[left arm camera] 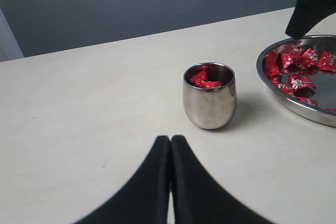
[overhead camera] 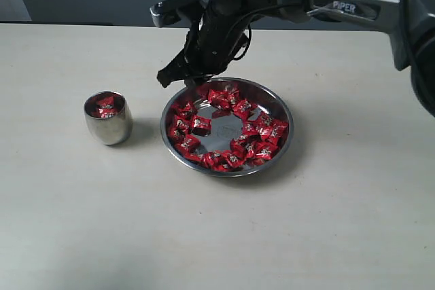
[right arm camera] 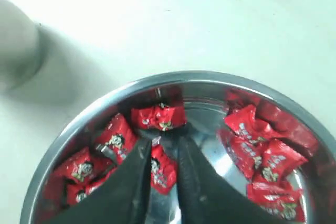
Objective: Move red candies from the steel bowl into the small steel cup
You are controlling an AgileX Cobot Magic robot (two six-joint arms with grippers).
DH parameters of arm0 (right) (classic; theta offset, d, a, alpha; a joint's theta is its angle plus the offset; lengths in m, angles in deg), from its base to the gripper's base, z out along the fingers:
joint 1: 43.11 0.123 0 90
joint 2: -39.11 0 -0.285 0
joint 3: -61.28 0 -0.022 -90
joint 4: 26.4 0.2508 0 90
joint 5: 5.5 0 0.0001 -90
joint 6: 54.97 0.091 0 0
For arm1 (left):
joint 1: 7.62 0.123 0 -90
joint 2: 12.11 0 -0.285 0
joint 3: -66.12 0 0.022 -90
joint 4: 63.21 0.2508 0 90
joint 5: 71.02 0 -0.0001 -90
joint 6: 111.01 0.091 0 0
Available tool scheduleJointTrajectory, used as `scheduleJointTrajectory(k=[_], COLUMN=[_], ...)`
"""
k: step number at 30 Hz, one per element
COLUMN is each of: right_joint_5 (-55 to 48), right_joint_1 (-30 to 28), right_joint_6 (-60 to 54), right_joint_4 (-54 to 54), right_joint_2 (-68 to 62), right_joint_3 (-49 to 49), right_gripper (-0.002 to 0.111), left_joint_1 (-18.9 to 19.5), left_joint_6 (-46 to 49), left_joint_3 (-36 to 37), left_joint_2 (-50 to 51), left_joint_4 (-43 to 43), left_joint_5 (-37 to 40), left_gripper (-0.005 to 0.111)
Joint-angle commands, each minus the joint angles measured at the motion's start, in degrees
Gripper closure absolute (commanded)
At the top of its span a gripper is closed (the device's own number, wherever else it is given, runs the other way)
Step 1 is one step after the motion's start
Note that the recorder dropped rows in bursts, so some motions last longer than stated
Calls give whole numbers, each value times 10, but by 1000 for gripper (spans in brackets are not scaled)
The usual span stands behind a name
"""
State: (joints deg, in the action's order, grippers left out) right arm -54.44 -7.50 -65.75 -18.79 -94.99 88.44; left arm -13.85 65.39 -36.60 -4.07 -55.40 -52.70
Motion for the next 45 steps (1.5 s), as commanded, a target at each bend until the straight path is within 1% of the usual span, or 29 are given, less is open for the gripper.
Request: scheduleJointTrajectory(k=[1,2,4,6,8,13,34,36,37,39,41,43,45], right_joint_5=[-133,-161,-182,-185,-189,-183,-187,-187,-187,-185,-182,-179,-171], right_joint_1=[-2,-2,-2,-2,-2,-2,-2,-2,-2,-2,-2,-2,-2], right_joint_6=[3,2,-1,-1,-2,-3,-3,-2,-1,-1,-1,-1,-1], right_joint_4=[-43,-52,-63,-71,-76,-76,-70,-69,-69,-69,-69,-69,-69], right_joint_2=[13,13,14,16,16,16,-24,-27,-27,-26,-22,-18,-13], right_joint_3=[-3,-9,-31,-51,-62,-75,-76,-76,-76,-76,-76,-76,-76], right_gripper=[88,85,78,70,67,68,68,70,73,82,94,101,104], left_joint_1=[-2,-2,-2,-2,-2,-2,-2,-2,-2,-2,-2,-2,-2], left_joint_6=[-3,-3,-3,-3,-3,-3,-3,-3,-3,-3,-3,-3,-3], left_joint_3=[-1,-1,-1,-1,-1,-1,-1,-1,-1,-1,-1,-1,-1], left_joint_2=[-2,-2,-2,-2,-2,-2,-2,-2,-2,-2,-2,-2,-2], left_joint_4=[-1,-1,-1,-1,-1,-1,-1,-1,-1,-1,-1,-1,-1], left_joint_5=[-5,-5,-5,-5,-5,-5,-5,-5,-5,-5,-5,-5,-5], left_gripper=[106,106,106,106,106,106,106,106,106,106,106,106,106])
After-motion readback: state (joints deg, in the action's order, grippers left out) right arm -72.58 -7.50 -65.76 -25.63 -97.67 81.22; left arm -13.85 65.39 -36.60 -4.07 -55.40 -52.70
